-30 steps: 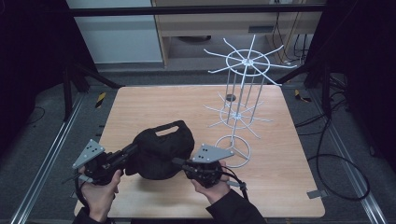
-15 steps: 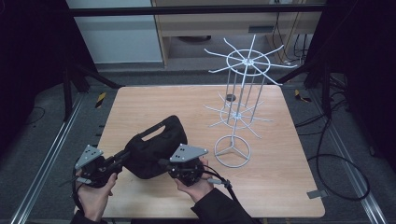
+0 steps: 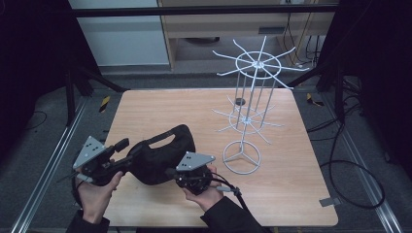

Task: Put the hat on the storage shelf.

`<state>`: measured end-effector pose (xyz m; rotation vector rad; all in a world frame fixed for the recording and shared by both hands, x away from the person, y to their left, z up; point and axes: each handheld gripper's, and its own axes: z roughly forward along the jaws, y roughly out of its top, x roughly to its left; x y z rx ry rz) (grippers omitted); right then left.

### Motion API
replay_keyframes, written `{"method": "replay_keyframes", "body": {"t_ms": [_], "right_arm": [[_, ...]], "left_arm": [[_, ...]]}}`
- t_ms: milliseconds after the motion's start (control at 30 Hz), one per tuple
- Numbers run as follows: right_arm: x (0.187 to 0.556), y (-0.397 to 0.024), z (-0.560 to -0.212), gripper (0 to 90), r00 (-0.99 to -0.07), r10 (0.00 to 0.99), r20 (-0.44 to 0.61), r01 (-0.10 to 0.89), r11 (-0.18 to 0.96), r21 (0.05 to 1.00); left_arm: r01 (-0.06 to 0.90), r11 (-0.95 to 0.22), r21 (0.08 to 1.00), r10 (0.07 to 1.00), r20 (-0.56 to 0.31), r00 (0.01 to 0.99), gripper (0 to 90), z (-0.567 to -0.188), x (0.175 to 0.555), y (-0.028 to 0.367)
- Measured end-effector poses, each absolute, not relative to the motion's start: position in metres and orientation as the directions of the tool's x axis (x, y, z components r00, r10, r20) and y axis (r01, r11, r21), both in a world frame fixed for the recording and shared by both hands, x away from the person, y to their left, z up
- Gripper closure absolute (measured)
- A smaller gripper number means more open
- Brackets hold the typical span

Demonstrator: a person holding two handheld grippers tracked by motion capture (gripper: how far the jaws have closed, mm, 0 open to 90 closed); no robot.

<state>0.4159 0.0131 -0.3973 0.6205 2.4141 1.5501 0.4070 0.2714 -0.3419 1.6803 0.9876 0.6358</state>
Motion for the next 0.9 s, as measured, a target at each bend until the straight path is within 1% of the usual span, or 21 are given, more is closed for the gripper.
{"method": "replay_keyframes", "body": {"t_ms": [100, 133, 167, 200, 233, 267, 367, 467, 500, 567, 600, 667, 800, 900], "right_arm": [[0.416, 0.013, -0.398, 90.0, -0.894, 0.444, 0.051, 0.233, 0.366, 0.901], [0.415, 0.012, -0.400, 90.0, -0.897, 0.439, 0.055, 0.235, 0.367, 0.900], [0.415, 0.012, -0.400, 90.0, -0.897, 0.439, 0.055, 0.235, 0.367, 0.900], [0.415, 0.012, -0.401, 90.0, -0.899, 0.435, 0.056, 0.235, 0.370, 0.899], [0.415, 0.012, -0.401, 90.0, -0.899, 0.435, 0.056, 0.235, 0.370, 0.899], [0.415, 0.012, -0.401, 90.0, -0.900, 0.433, 0.055, 0.233, 0.370, 0.899], [0.415, 0.011, -0.401, 90.0, -0.900, 0.433, 0.051, 0.229, 0.371, 0.900], [0.415, 0.009, -0.401, 90.0, -0.897, 0.440, 0.047, 0.228, 0.369, 0.901], [0.415, 0.008, -0.400, 90.0, -0.896, 0.443, 0.043, 0.226, 0.370, 0.901], [0.415, 0.008, -0.400, 90.0, -0.895, 0.444, 0.043, 0.227, 0.370, 0.901], [0.415, 0.007, -0.400, 90.0, -0.896, 0.441, 0.044, 0.226, 0.368, 0.902], [0.415, 0.007, -0.399, 90.0, -0.896, 0.442, 0.043, 0.223, 0.365, 0.904], [0.415, 0.007, -0.398, 90.0, -0.896, 0.442, 0.050, 0.226, 0.355, 0.907], [0.415, 0.007, -0.397, 90.0, -0.892, 0.449, 0.046, 0.226, 0.355, 0.907]], "left_arm": [[0.308, -0.143, 0.940, 0.835, -0.052, 0.547, 40.6, -0.336, 0.417, 0.264], [0.312, -0.174, 0.934, 0.825, -0.034, 0.565, 39.3, -0.333, 0.424, 0.257], [0.312, -0.174, 0.934, 0.825, -0.034, 0.565, 38.8, -0.333, 0.424, 0.257], [0.314, -0.228, 0.922, 0.809, 0.000, 0.588, 38.6, -0.333, 0.430, 0.249], [0.314, -0.228, 0.922, 0.809, 0.000, 0.588, 38.1, -0.333, 0.430, 0.249], [0.321, -0.274, 0.906, 0.795, 0.026, 0.606, 38.1, -0.336, 0.434, 0.241], [0.337, -0.302, 0.892, 0.796, 0.041, 0.604, 38.3, -0.341, 0.437, 0.236], [0.363, -0.325, 0.873, 0.800, 0.049, 0.598, 40.8, -0.350, 0.441, 0.234], [0.390, -0.329, 0.860, 0.804, 0.038, 0.594, 45.1, -0.355, 0.444, 0.235], [0.402, -0.329, 0.855, 0.806, 0.033, 0.590, 49.6, -0.356, 0.445, 0.236], [0.417, -0.328, 0.848, 0.814, 0.030, 0.580, 49.6, -0.357, 0.445, 0.238], [0.439, -0.316, 0.841, 0.828, 0.018, 0.561, 53.7, -0.358, 0.444, 0.240], [0.438, -0.322, 0.839, 0.842, 0.043, 0.537, 56.4, -0.356, 0.441, 0.239], [0.434, -0.308, 0.846, 0.847, 0.036, 0.531, 57.9, -0.354, 0.440, 0.240]]}}
